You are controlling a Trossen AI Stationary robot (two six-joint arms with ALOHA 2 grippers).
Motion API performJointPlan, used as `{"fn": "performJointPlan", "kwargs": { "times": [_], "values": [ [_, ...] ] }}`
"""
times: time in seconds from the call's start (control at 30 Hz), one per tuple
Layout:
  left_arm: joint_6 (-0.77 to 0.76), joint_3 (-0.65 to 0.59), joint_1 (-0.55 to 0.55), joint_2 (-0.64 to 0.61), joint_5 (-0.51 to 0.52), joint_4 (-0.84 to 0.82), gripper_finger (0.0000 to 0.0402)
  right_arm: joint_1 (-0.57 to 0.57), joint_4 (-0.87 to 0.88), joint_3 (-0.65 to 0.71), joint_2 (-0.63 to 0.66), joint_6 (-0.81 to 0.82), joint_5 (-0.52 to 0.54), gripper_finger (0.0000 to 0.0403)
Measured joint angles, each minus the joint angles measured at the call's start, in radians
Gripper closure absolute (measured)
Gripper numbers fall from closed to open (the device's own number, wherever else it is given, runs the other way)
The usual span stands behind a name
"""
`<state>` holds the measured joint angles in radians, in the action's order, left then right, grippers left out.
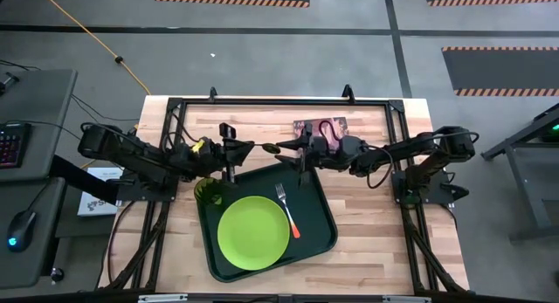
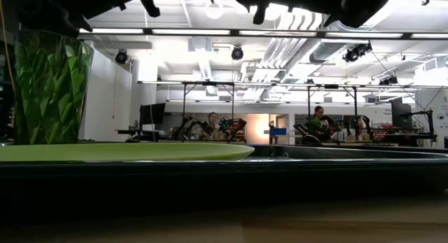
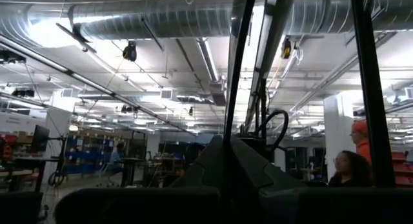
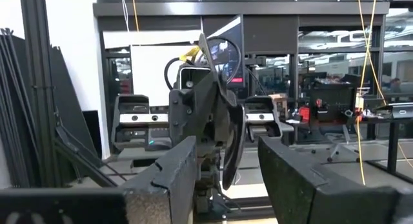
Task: Pick and place plate/cup/fork/spoon on tray
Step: Put the black spoon on the black tray to the right of the orange fork
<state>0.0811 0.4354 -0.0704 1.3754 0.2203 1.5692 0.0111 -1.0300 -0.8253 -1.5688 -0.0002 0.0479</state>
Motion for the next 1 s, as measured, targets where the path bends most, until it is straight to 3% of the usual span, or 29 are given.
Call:
{"fn": "performJointPlan", "kwargs": {
  "times": [0.23, 0.43, 0.87, 1.0],
  "values": [
    [-0.025, 0.000, 0.000, 0.006, 0.000, 0.000, 0.0402, 0.000, -0.008, 0.000, 0.000, 0.004, -0.039, 0.0245],
    [-0.025, 0.009, 0.000, 0.006, -0.002, 0.000, 0.0401, -0.013, 0.000, 0.000, 0.000, 0.105, 0.034, 0.0245],
    [-0.026, 0.016, 0.005, 0.024, -0.019, 0.000, 0.0401, -0.026, -0.045, 0.000, -0.033, 0.106, 0.000, 0.0246],
    [-0.026, 0.016, 0.005, 0.024, -0.018, 0.000, 0.0401, -0.026, -0.045, 0.000, -0.033, 0.113, 0.005, 0.0273]
  ]
}}
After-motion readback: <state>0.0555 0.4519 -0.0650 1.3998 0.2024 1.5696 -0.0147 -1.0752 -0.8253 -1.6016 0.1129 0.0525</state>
